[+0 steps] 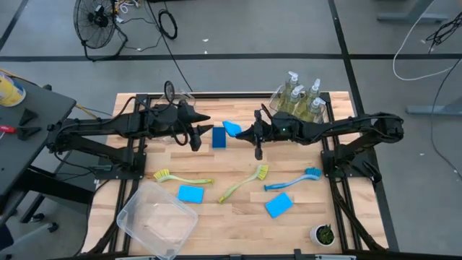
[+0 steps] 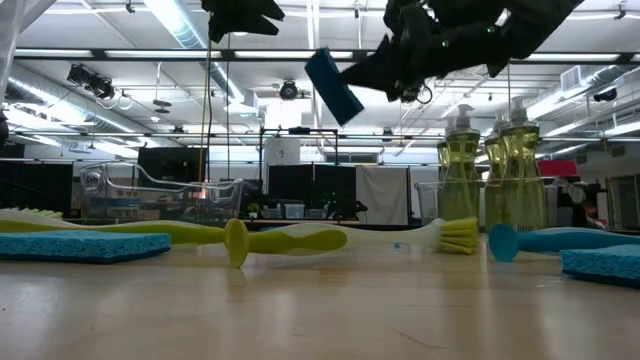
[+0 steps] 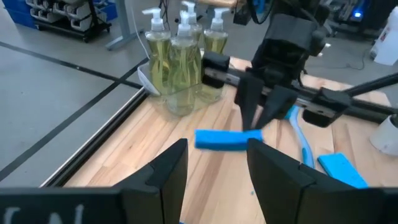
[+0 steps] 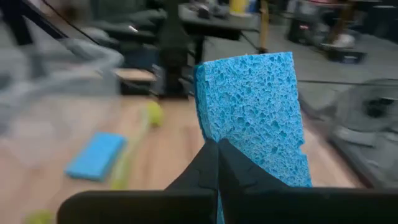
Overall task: Pick & Place Kitchen Sink Supplies
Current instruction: Put the blue sponge into the left transparent bin
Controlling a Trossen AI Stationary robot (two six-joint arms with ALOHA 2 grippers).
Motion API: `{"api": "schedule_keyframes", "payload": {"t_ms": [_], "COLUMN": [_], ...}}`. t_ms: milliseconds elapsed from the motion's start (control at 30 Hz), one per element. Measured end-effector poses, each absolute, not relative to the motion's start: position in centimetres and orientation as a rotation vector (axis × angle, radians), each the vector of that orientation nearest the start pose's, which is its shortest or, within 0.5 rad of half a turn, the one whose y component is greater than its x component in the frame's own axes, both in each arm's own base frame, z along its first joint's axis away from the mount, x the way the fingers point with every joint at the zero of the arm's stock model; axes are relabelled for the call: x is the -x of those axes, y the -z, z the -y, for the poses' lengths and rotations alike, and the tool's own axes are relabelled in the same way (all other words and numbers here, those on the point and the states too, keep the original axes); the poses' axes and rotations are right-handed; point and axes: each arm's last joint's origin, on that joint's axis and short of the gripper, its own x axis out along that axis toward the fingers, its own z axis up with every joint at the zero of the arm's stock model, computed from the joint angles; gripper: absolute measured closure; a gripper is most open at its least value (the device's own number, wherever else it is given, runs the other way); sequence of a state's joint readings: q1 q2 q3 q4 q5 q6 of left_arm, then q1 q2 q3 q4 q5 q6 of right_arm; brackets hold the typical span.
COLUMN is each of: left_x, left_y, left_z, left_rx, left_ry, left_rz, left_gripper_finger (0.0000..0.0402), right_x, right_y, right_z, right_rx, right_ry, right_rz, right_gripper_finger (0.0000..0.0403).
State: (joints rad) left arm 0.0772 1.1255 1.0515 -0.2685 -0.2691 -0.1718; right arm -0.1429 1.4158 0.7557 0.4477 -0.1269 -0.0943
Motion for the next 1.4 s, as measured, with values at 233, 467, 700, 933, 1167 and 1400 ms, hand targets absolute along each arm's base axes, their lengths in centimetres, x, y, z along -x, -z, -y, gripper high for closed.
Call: {"api": "schedule_keyframes", "payload": {"t_ms": [233,467,700,933,1167,1400], "left_x": [-24.7,-24.9,-25.0,-25.0,-25.0,-25.0], "left_y": [-36.3,-36.9,-37.0,-37.0,-37.0,-37.0], "left_z": [-2.6,-2.2,-1.9,-1.6,-1.6,-1.6], "left_rx": [0.154,0.226,0.258,0.263,0.229,0.226], "left_ry": [-0.315,-0.185,-0.070,0.014,0.014,0.013], "left_rz": [-0.190,-0.137,-0.136,-0.146,-0.144,-0.144], "left_gripper_finger": [0.0230,0.0230,0.0230,0.0230,0.0230,0.0230], "right_x": [-30.7,-30.6,-30.0,-29.4,-29.3,-29.4], "right_y": [-26.4,-27.7,-29.0,-30.3,-30.8,-30.8], "right_z": [4.0,4.8,5.6,6.0,6.0,6.1], "right_rx": [-0.043,-0.110,-0.165,-0.203,-0.230,-0.247], "right_ry": [-0.212,-0.372,-0.577,-0.658,-0.650,-0.617], "right_rz": [-0.137,-0.056,0.031,0.107,0.137,0.145], "right_gripper_finger": [0.0403,0.0403,0.0403,0.0403,0.0403,0.0403]}}
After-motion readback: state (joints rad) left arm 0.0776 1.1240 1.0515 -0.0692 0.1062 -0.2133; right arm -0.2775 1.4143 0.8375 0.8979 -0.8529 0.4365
